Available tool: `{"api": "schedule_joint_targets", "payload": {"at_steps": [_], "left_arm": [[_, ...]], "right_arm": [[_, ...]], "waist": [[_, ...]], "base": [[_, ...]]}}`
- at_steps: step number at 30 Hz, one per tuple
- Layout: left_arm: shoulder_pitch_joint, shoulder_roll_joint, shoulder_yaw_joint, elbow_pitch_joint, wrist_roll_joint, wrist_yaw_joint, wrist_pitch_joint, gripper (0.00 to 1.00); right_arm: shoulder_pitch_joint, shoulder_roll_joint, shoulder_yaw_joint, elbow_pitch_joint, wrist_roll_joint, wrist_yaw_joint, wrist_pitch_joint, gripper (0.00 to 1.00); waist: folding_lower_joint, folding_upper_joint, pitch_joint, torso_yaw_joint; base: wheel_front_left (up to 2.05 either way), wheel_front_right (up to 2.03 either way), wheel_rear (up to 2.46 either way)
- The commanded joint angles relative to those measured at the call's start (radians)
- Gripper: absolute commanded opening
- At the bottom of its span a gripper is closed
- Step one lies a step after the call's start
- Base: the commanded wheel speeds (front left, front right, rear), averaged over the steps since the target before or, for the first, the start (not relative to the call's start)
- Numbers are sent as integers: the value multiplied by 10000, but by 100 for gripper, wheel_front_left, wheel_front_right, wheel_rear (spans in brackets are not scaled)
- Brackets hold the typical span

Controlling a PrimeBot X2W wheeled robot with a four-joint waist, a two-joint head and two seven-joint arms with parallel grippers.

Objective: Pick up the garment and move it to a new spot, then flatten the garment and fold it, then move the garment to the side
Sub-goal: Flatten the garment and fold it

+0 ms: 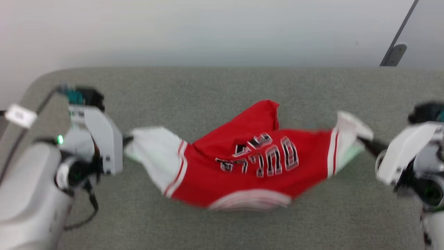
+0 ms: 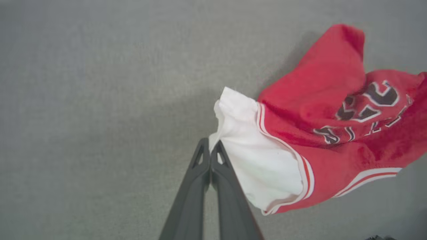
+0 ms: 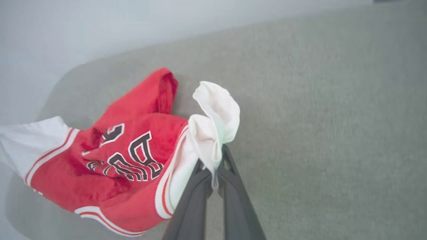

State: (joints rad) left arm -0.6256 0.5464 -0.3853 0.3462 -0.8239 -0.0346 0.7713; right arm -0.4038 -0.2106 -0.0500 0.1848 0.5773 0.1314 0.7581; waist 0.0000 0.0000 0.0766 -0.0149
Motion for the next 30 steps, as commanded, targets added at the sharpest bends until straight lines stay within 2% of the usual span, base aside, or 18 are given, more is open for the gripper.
{"api": "schedule_joint_targets", "payload": {"at_steps": [1,6,9,15,20,26,30], "left_arm": [[-235,69,54,-61,71,75,52,0],[-1733,84,207,-605,155,181,410,0],[-2824,11,267,-592,316,88,347,0],[-4707,-267,271,122,651,-139,-8,0],[-5764,-417,141,790,908,-355,-370,0],[-6526,-532,69,1424,1055,-550,-826,0],[-7010,-515,-32,1784,1300,-678,-1372,0]], "right_arm": [[-238,1,-58,-109,104,-15,8,0],[-1770,276,-240,-499,491,-15,218,0],[-2819,541,-373,-426,554,-13,-98,0],[-4511,742,-352,162,281,-15,-793,0],[-5444,641,-265,935,136,-15,-1163,0],[-6248,575,-335,1812,30,-13,-1495,0],[-6851,450,-189,2219,-423,-15,-2308,0]], "waist": [[0,0,-232,13],[0,0,-558,13],[0,0,-715,0],[0,0,-837,21],[0,0,-812,79],[0,0,-264,169],[0,0,527,200]], "base": [[0,0,0],[0,0,0],[0,0,0],[0,0,0],[0,0,0],[0,0,0],[0,0,0]]}}
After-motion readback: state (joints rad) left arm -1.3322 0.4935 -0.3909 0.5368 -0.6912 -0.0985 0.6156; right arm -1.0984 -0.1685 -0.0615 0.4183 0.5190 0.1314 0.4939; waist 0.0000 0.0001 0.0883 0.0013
